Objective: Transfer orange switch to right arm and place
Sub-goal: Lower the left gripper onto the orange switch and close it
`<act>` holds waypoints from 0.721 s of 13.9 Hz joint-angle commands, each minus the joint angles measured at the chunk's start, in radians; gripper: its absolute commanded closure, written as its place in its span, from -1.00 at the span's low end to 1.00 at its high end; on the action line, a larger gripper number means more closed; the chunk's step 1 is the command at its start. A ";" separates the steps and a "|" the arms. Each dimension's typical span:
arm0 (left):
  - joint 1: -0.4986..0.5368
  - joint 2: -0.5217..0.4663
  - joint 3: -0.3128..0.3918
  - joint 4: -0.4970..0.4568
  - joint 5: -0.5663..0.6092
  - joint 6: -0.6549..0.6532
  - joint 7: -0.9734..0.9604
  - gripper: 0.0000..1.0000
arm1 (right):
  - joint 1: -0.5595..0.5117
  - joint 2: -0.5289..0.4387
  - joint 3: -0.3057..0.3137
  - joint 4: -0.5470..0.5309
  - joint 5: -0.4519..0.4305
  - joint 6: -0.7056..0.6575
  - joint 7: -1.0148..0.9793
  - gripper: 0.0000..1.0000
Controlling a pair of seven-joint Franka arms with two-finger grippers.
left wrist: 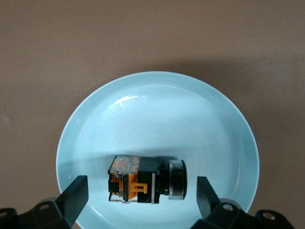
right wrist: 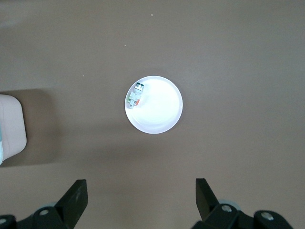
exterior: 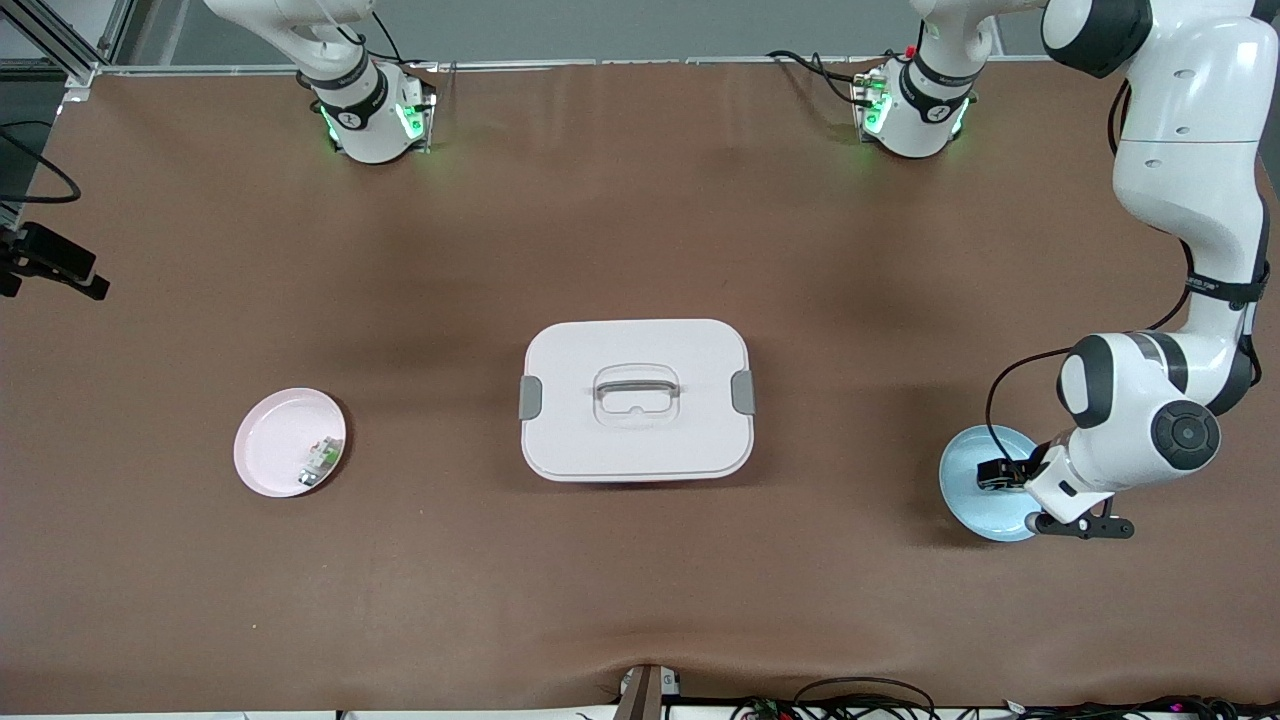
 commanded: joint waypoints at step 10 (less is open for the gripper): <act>-0.001 0.037 0.000 0.007 0.016 0.036 0.012 -0.32 | -0.007 0.011 0.006 0.025 -0.001 -0.016 -0.013 -1.00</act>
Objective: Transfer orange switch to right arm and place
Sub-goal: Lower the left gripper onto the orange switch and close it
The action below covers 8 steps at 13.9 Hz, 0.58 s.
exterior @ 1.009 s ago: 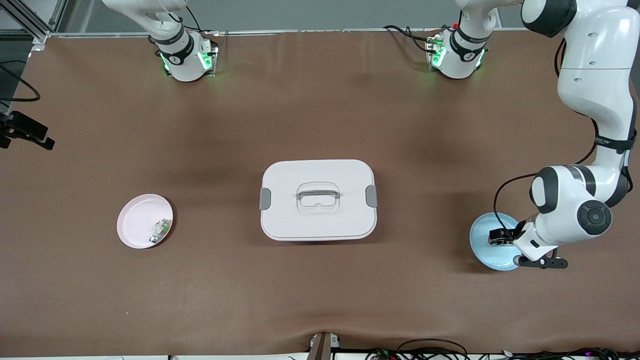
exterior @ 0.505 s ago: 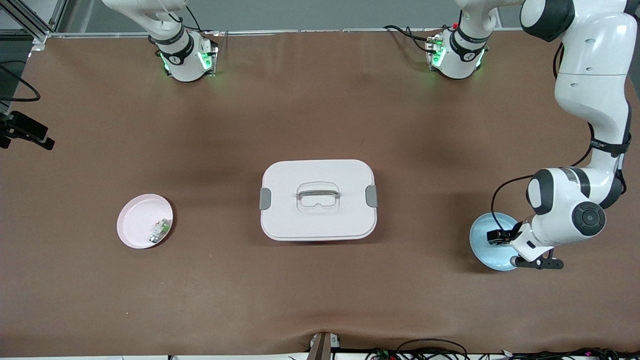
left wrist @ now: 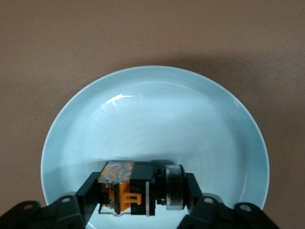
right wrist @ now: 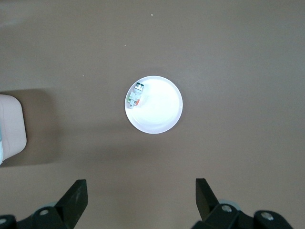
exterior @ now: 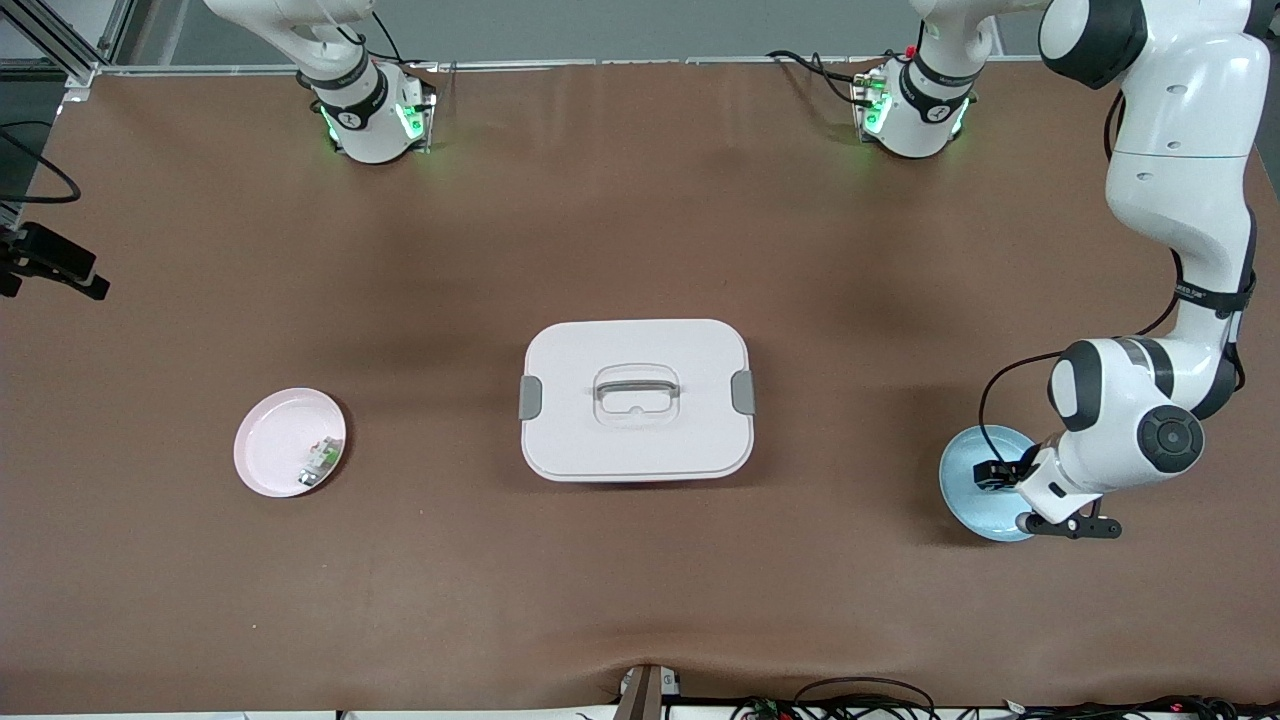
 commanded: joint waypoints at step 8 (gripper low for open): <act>-0.006 -0.059 -0.009 0.010 0.015 -0.026 0.000 1.00 | -0.007 0.010 0.006 0.025 0.001 -0.015 -0.013 -1.00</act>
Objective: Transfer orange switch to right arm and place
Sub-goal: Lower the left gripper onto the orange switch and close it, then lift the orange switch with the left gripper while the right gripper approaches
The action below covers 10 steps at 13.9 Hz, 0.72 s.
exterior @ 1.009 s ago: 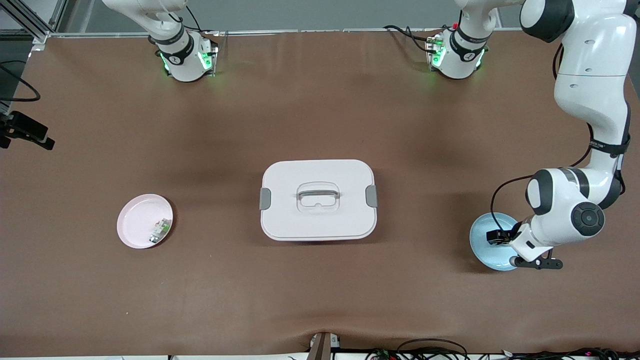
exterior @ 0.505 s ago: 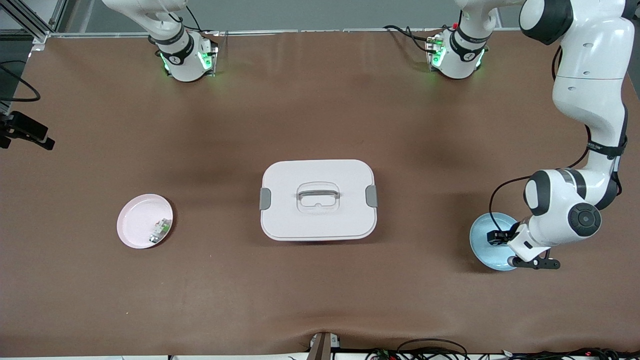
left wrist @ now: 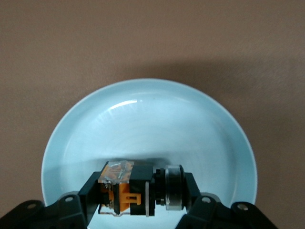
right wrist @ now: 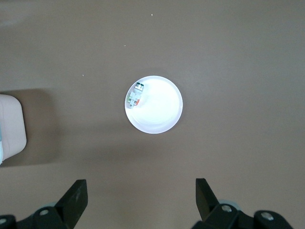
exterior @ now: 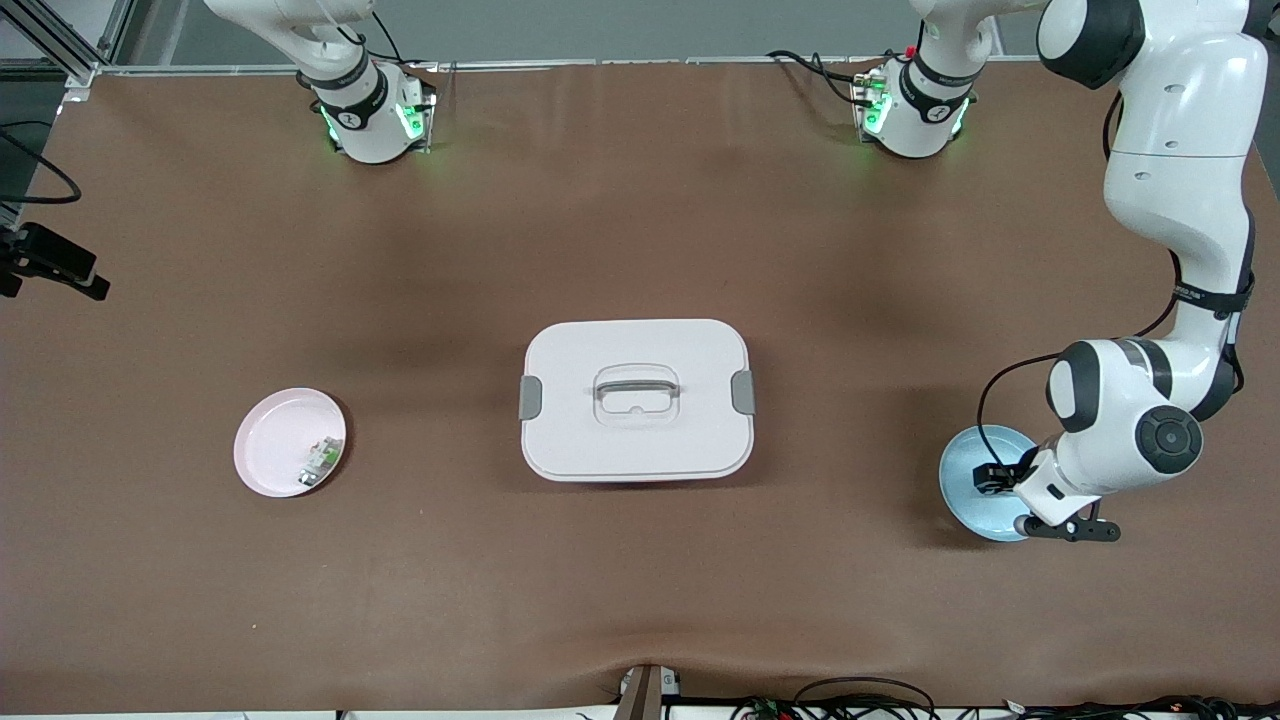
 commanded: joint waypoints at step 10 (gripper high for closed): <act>-0.007 -0.254 -0.076 -0.001 -0.106 -0.254 -0.197 1.00 | 0.001 0.009 0.009 0.025 0.002 -0.015 -0.011 -1.00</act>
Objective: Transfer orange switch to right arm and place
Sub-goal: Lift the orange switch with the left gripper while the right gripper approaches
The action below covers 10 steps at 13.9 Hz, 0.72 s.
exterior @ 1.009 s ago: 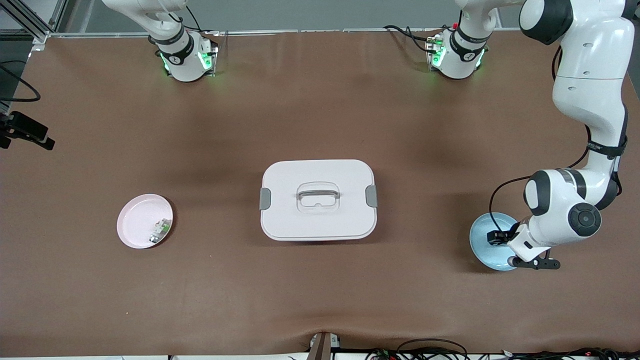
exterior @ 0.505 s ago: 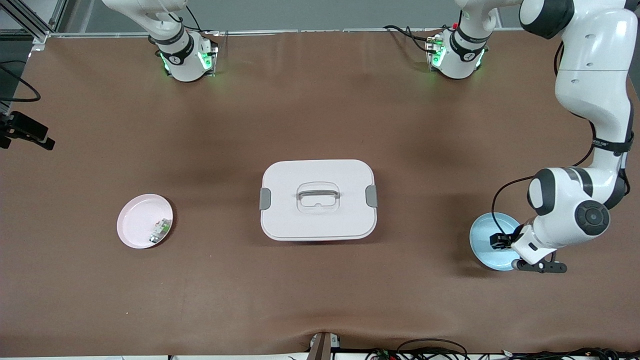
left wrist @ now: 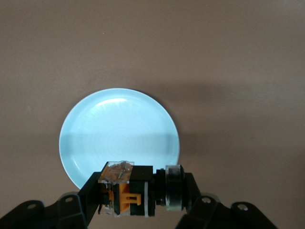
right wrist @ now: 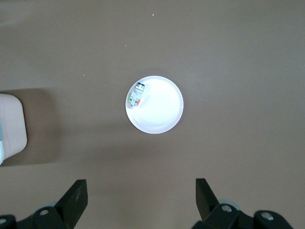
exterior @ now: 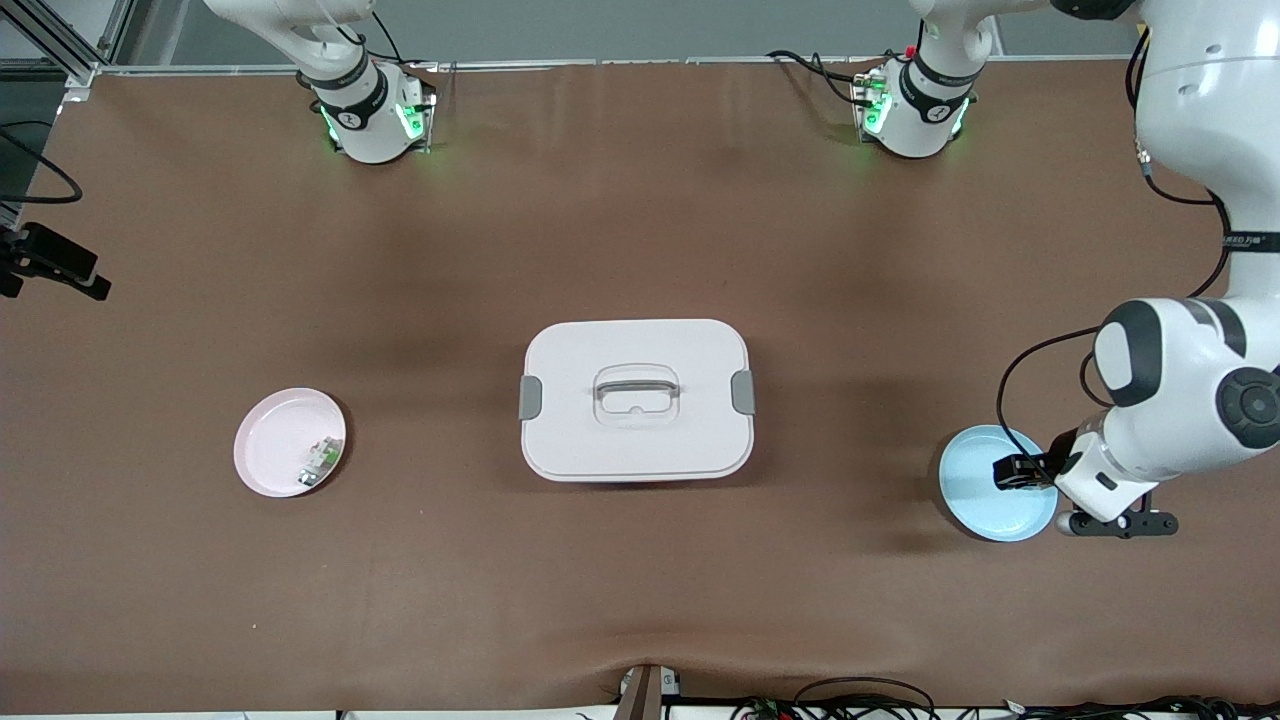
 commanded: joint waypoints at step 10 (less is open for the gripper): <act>-0.002 -0.171 -0.216 0.003 -0.085 -0.209 -0.482 1.00 | 0.109 0.078 0.005 0.018 -0.001 -0.013 0.042 -1.00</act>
